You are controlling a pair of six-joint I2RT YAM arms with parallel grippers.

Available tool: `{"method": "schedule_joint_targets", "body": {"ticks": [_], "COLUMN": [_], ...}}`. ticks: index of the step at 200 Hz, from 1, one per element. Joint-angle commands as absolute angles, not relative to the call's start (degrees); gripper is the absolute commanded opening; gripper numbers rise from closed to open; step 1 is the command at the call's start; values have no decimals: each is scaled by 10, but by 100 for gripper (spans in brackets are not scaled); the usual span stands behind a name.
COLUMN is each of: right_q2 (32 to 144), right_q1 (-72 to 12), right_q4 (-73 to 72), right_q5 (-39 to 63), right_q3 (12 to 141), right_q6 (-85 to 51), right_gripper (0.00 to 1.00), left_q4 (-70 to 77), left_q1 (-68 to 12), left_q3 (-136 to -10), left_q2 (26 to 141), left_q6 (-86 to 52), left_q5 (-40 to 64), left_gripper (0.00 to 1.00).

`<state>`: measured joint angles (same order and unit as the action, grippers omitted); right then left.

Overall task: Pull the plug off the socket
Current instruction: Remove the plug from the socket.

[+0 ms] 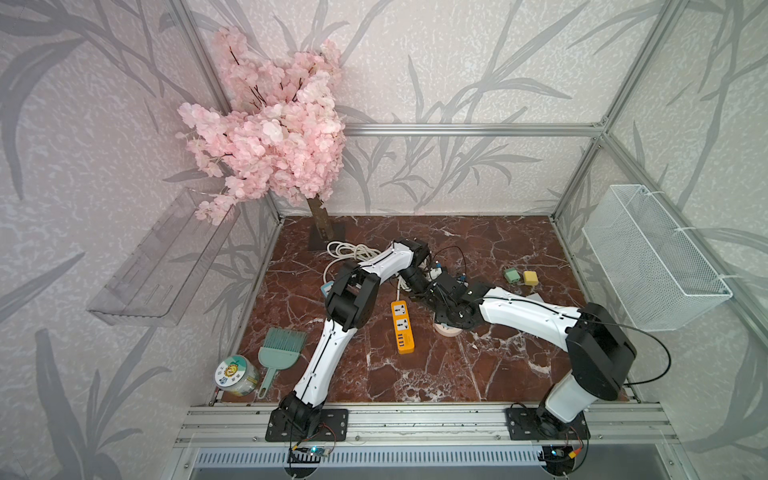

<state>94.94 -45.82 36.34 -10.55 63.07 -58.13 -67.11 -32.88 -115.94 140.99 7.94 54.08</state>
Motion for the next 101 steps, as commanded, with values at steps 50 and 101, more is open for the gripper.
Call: {"method": "schedule_joint_targets", "body": {"ticks": [50, 101], "right_q2": [956, 947], "right_q1": [-464, -476], "right_q4": [370, 394], "right_q5": [-121, -138], "right_q3": [645, 663], "right_q6": [-578, -562], "right_gripper": [41, 32], "left_q4": [-685, -686], "left_q1": [-330, -331], "left_q3": [-1165, -1167], "left_q2": [1441, 1442], "left_q6": [90, 89], "left_q5": [512, 511], "left_gripper": [0, 0]}}
